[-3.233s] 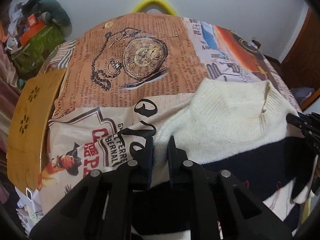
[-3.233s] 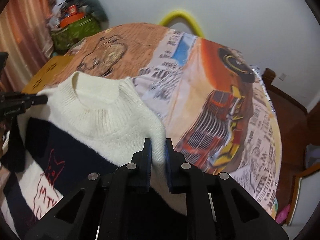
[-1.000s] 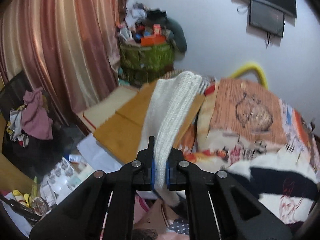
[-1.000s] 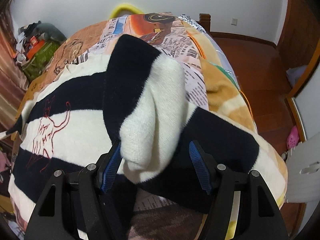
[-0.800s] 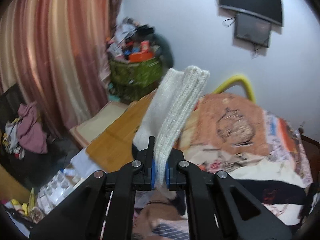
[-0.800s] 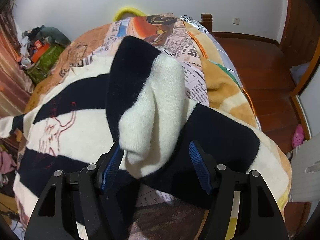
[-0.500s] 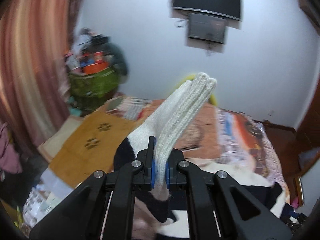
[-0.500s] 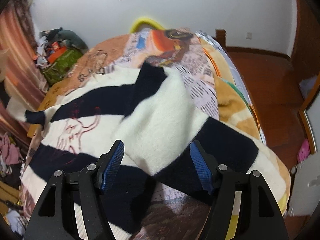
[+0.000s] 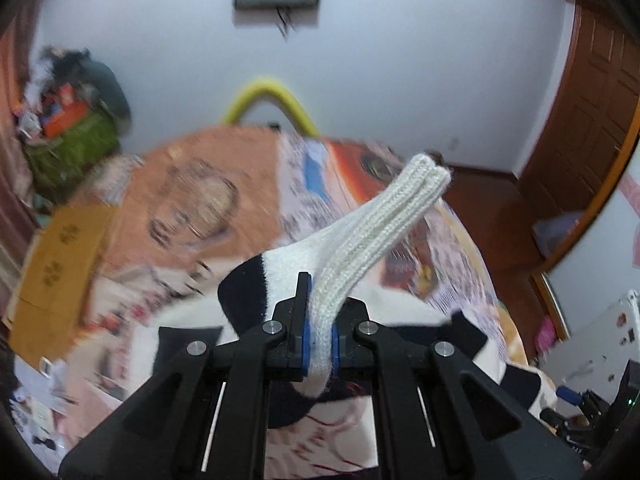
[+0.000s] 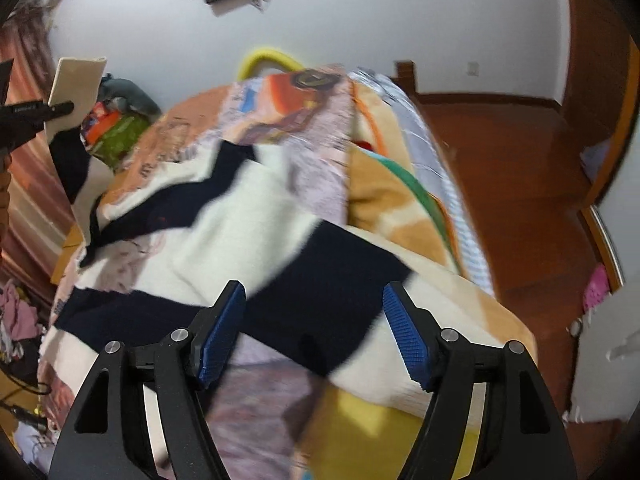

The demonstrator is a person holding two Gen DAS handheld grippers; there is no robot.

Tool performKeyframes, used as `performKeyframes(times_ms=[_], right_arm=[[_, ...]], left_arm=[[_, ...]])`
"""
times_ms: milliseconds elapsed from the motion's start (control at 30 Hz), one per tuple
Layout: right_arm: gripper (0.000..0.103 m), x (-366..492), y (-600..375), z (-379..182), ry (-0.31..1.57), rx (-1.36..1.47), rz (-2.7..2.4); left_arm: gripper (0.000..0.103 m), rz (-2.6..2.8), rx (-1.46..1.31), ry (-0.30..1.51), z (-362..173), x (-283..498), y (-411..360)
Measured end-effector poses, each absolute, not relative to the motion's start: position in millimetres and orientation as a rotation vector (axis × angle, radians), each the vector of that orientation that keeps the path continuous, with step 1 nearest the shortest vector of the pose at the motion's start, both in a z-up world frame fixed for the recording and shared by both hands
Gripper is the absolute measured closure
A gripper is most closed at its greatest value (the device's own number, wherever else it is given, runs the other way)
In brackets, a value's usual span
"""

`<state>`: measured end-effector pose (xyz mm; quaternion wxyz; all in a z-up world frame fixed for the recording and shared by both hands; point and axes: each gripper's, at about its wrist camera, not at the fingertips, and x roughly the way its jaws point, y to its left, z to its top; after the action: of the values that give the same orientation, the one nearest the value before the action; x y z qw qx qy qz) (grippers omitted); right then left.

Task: Fold small clothes

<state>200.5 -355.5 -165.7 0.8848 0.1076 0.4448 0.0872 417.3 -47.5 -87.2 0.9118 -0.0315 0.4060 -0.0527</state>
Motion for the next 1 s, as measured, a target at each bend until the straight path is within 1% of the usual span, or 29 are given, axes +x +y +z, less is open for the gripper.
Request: performKeyframes(times_ms=[133, 200, 367, 467, 500, 533, 567, 600, 633, 700, 733, 800, 833, 1000], right_arm=[[0.035, 211.2, -354.0, -170.1, 0.922, 0.247, 0.223], [0.031, 220.7, -349.9, -176.3, 0.92, 0.236, 0.228], [0.031, 258.1, -338.1, -202.4, 0.989, 0.129, 0.204], [0.031, 269.7, -342.2, -214.6, 1.018, 0.074, 0.169], [0.031, 271.0, -344.4, -216.8, 1.022, 0.071, 0.178], [0.031, 270.5, -346.8, -217.4, 1.025, 0.077, 0.192], [0.031, 269.4, -348.2, -217.3, 1.03, 0.077, 0.201], [0.037, 266.9, -348.9, -216.6, 1.032, 0.07, 0.207], [0.041, 263.3, -349.8, -215.6, 1.03, 0.058, 0.207], [0.06, 255.4, -352.6, -214.0, 1.023, 0.044, 0.202], [0.065, 251.7, -354.4, -212.7, 1.018, 0.04, 0.196], [0.087, 242.1, -359.4, -208.1, 1.007, 0.039, 0.192], [0.093, 238.6, -362.4, -206.1, 1.006, 0.047, 0.198], [0.095, 223.8, -371.7, -199.4, 0.991, 0.033, 0.177]], left_arm=[[0.096, -0.177, -0.097, 0.944, -131.9, 429.1, -76.9], [0.096, -0.196, -0.076, 0.976, -148.5, 428.6, -90.7], [0.095, -0.249, -0.01, 1.048, -182.3, 420.3, -121.2], [0.084, -0.276, 0.062, 1.071, -197.9, 411.6, -139.7], [0.075, -0.283, 0.08, 1.076, -200.3, 408.1, -142.8], [0.063, -0.291, 0.095, 1.079, -201.3, 404.8, -145.8], [0.057, -0.304, 0.111, 1.077, -202.5, 401.9, -146.4], [0.047, -0.313, 0.122, 1.07, -201.5, 398.7, -147.3], [0.042, -0.323, 0.14, 1.056, -198.8, 393.1, -147.8], [0.037, -0.326, 0.161, 1.037, -194.8, 385.3, -144.4], [0.033, -0.324, 0.161, 1.026, -190.3, 380.7, -139.2], [0.029, -0.316, 0.139, 1.014, -184.1, 373.8, -127.8], [0.027, -0.306, 0.126, 1.009, -180.6, 371.5, -120.1], [0.025, -0.187, 0.08, 0.988, -168.5, 362.7, -62.7]])
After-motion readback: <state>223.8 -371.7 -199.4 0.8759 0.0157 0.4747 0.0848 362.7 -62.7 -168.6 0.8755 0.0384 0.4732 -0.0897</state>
